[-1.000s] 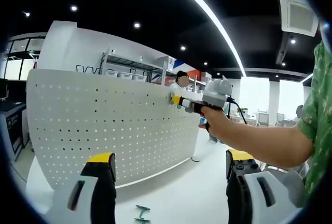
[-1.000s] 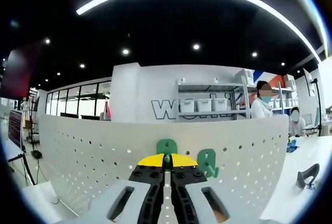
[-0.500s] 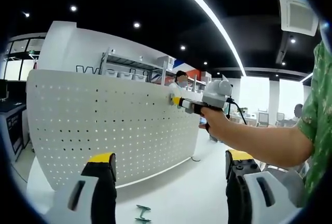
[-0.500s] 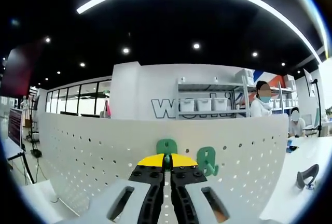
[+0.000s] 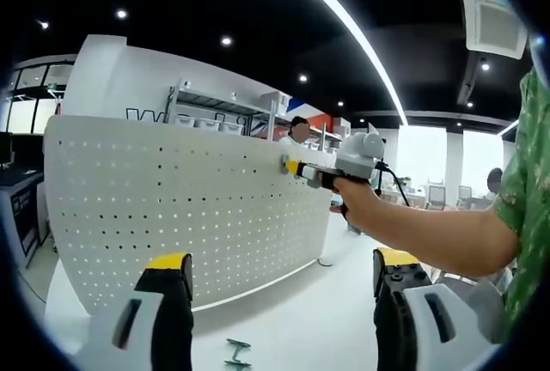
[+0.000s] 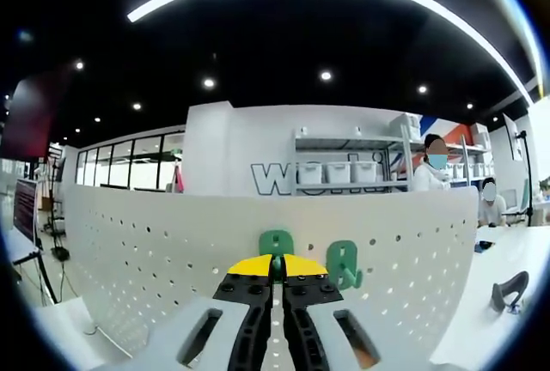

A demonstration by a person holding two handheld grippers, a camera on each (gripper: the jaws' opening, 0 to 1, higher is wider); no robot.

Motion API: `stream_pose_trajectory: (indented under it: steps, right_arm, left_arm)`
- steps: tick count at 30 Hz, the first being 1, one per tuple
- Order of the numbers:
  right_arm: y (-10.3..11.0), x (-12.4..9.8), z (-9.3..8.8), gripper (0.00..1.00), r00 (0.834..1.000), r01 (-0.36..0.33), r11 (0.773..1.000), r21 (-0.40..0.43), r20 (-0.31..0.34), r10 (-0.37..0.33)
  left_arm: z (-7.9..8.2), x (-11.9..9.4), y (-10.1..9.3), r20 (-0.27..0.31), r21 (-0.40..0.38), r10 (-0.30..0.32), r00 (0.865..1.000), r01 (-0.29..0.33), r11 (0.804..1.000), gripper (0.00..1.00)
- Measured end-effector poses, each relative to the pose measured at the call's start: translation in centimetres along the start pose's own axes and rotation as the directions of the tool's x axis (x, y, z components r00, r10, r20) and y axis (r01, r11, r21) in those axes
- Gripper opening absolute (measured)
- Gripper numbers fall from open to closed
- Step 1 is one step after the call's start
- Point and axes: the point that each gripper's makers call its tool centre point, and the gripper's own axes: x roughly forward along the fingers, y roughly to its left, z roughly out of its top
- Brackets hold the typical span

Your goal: Insert the hook assembly into the mounting plate slot until the hook locks in place.

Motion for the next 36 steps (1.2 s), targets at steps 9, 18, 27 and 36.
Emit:
stream_pose_trajectory:
  steps: [9,18,27,36]
  right_arm:
    - [0.01,0.01,-0.08,0.01,1.0,0.002,1.0,0.003,-0.004,-0.002]
    - [-0.07,0.15,-0.35,0.01,1.0,0.003,1.0,0.007,-0.013,-0.003]
    - [-0.02,0.24,-0.5,0.01,1.0,0.003,1.0,0.008,-0.015,-0.002]
    - [0.03,0.32,-0.88,0.01,1.0,-0.002,1.0,-0.002,-0.025,0.002]
  left_arm:
    - [-0.07,0.01,-0.09,-0.003,0.003,-0.005,1.0,0.005,1.0,0.89]
    - [0.43,-0.2,-0.14,0.016,0.021,-0.02,1.0,0.02,1.0,0.9]
    - [0.63,-0.21,0.09,0.021,0.031,-0.027,0.999,0.026,0.999,0.9]
    - [0.63,-0.21,0.24,0.02,0.033,-0.027,0.999,0.027,0.999,0.89]
